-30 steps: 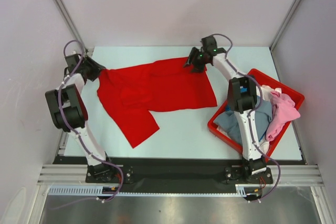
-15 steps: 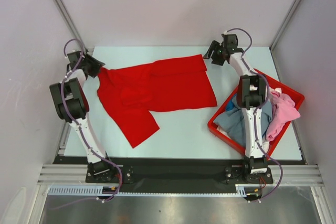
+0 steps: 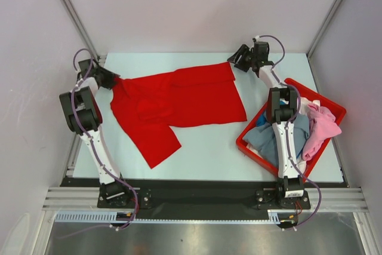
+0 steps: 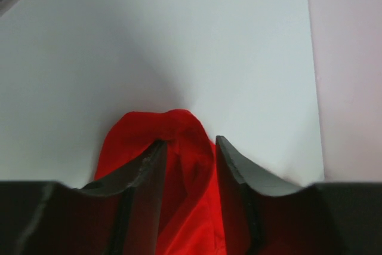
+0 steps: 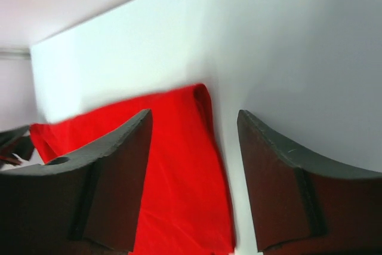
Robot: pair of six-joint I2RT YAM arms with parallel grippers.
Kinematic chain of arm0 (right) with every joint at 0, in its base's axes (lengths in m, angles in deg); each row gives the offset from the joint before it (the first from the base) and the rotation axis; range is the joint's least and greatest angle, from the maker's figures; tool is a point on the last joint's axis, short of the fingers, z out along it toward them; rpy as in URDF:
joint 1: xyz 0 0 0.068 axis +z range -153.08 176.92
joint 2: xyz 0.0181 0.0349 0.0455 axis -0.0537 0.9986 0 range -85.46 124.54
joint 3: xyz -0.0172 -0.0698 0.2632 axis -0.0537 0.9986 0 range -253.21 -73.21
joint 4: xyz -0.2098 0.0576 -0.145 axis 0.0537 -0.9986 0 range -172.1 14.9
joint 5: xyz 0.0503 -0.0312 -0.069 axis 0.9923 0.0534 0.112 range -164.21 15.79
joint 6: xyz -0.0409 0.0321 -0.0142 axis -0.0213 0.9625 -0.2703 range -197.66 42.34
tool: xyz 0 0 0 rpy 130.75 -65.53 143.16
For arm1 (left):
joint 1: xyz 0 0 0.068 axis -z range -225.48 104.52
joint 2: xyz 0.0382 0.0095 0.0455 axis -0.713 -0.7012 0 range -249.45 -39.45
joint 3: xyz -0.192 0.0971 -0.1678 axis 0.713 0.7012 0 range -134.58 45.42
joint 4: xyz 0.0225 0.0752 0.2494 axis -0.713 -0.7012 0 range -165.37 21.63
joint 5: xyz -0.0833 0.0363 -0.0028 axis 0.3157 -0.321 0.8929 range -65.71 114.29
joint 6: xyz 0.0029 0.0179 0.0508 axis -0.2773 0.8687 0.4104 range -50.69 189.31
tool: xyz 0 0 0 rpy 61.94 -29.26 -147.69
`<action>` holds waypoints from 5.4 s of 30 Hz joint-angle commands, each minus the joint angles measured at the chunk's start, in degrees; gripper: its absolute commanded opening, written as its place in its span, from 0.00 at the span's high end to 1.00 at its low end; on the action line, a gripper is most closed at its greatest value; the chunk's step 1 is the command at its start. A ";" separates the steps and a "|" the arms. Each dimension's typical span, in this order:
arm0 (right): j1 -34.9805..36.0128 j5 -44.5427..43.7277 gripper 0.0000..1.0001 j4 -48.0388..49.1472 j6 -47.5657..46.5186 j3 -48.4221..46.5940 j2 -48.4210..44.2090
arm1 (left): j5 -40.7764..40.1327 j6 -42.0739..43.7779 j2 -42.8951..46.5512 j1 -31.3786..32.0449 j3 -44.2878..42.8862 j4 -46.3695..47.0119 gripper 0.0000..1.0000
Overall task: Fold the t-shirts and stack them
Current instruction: Fold the tshirt
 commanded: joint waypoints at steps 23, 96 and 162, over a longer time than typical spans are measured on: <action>2.16 -4.21 0.79 7.25 11.64 -3.90 5.98 | 7.57 -7.35 -6.53 -2.80 -4.71 9.75 0.96; 10.95 -6.05 0.69 -22.01 -8.13 37.23 -31.90 | 4.41 22.18 19.85 4.07 15.35 -5.96 0.53; 7.88 -17.92 0.99 -30.89 2.16 32.22 -22.40 | 6.61 12.77 0.50 -0.77 -7.87 -8.68 1.00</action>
